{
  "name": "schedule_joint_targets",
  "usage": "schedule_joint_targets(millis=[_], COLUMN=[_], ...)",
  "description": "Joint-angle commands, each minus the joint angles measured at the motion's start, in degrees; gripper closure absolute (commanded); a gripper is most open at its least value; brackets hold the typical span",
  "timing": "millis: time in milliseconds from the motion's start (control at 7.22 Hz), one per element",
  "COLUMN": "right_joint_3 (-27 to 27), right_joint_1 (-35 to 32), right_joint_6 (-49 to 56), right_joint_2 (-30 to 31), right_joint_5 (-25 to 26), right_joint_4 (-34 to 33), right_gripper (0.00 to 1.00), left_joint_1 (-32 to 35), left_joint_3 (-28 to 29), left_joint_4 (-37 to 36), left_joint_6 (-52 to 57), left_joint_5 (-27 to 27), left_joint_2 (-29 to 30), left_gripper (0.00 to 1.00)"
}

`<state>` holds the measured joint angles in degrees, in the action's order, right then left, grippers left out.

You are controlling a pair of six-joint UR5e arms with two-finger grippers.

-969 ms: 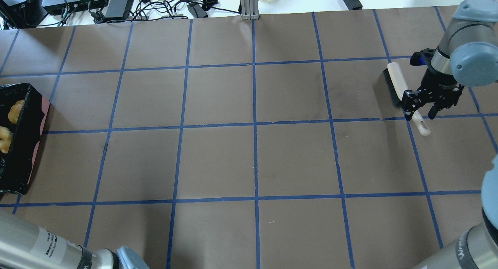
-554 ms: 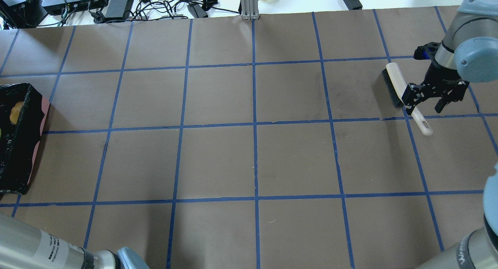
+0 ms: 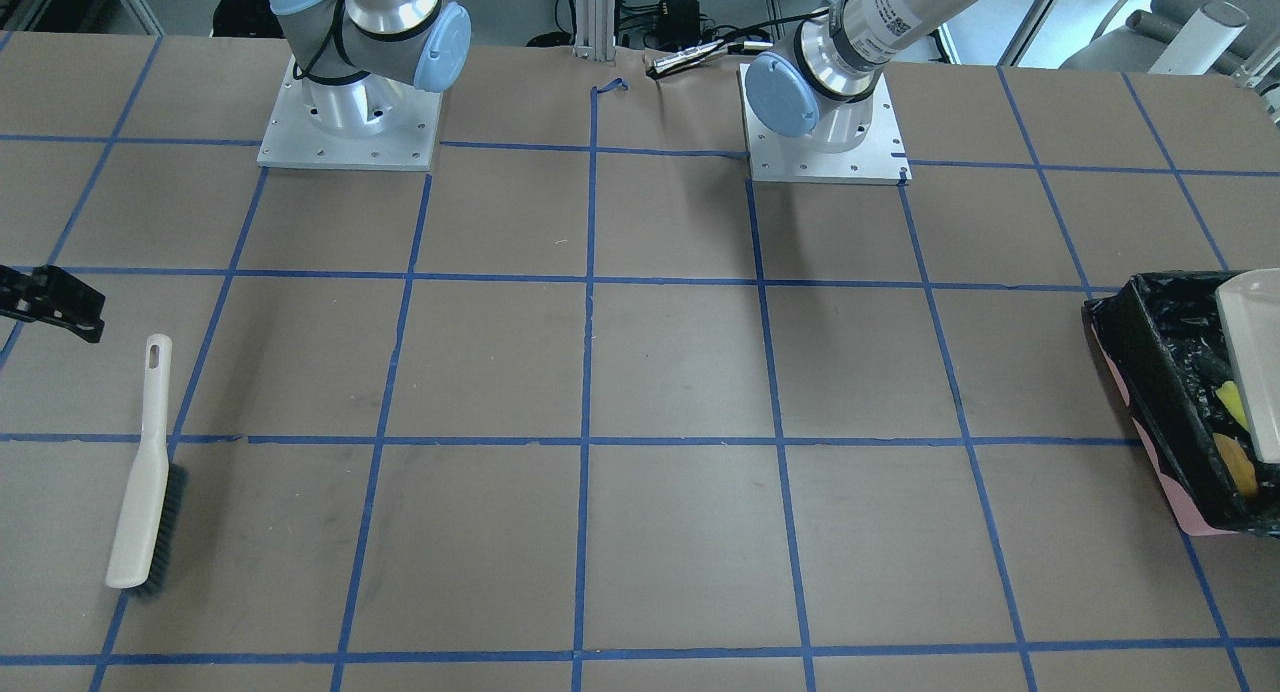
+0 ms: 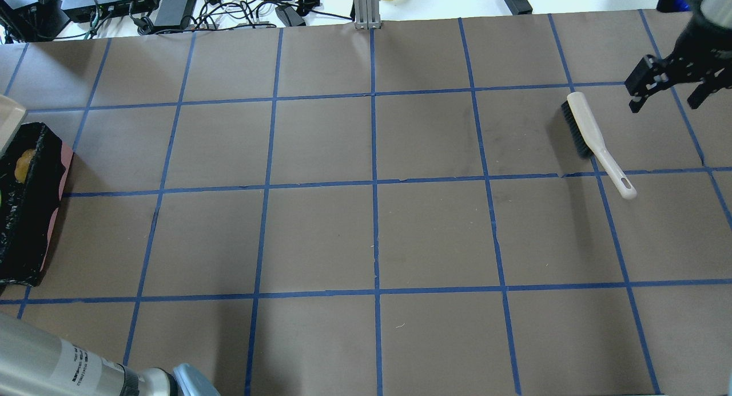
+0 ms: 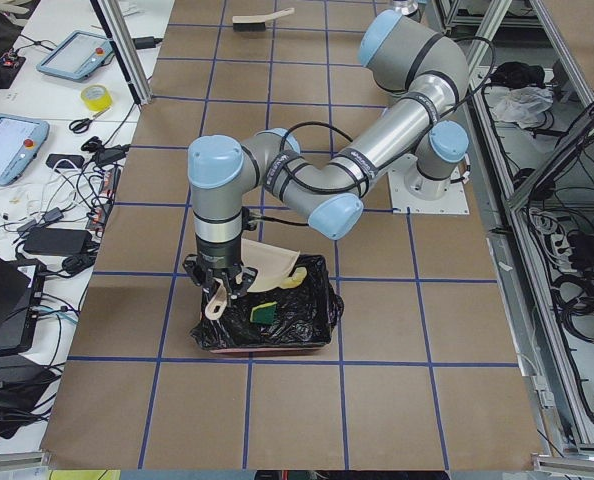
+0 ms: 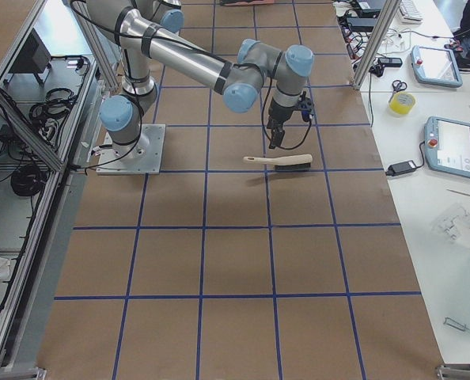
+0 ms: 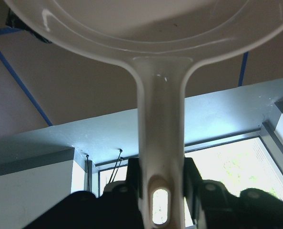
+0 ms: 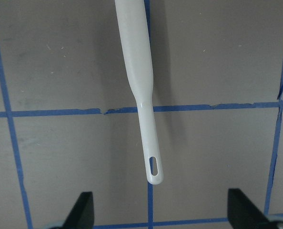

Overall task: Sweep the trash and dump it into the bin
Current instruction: 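Lower the empty dustpan to the table with the left gripper while right rises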

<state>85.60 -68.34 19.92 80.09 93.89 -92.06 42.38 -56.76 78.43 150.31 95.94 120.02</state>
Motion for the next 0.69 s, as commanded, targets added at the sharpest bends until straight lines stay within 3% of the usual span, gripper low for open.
schedule_joint_targets(millis=[0,277,554], right_joint_3=[-9.09,-10.88,-10.19], right_joint_1=[-1.96,-10.8,-19.68], right_joint_6=[-3.82,-15.56,-20.07], right_joint_2=[2.27,2.35,2.18], right_joint_5=[-3.0,-4.76,-4.68], right_joint_4=[9.76,9.45,7.62], right_gripper=[0.0,0.0,0.0], left_joint_1=[4.51,14.61,22.27], left_joint_3=[5.7,3.86,-2.44], left_joint_4=[13.93,14.2,11.76], left_joint_6=[-10.68,-25.25,-32.61], left_joint_5=[-7.52,-8.22,-8.66], left_joint_2=[0.83,1.26,1.7], left_gripper=[1.0,1.0,1.0])
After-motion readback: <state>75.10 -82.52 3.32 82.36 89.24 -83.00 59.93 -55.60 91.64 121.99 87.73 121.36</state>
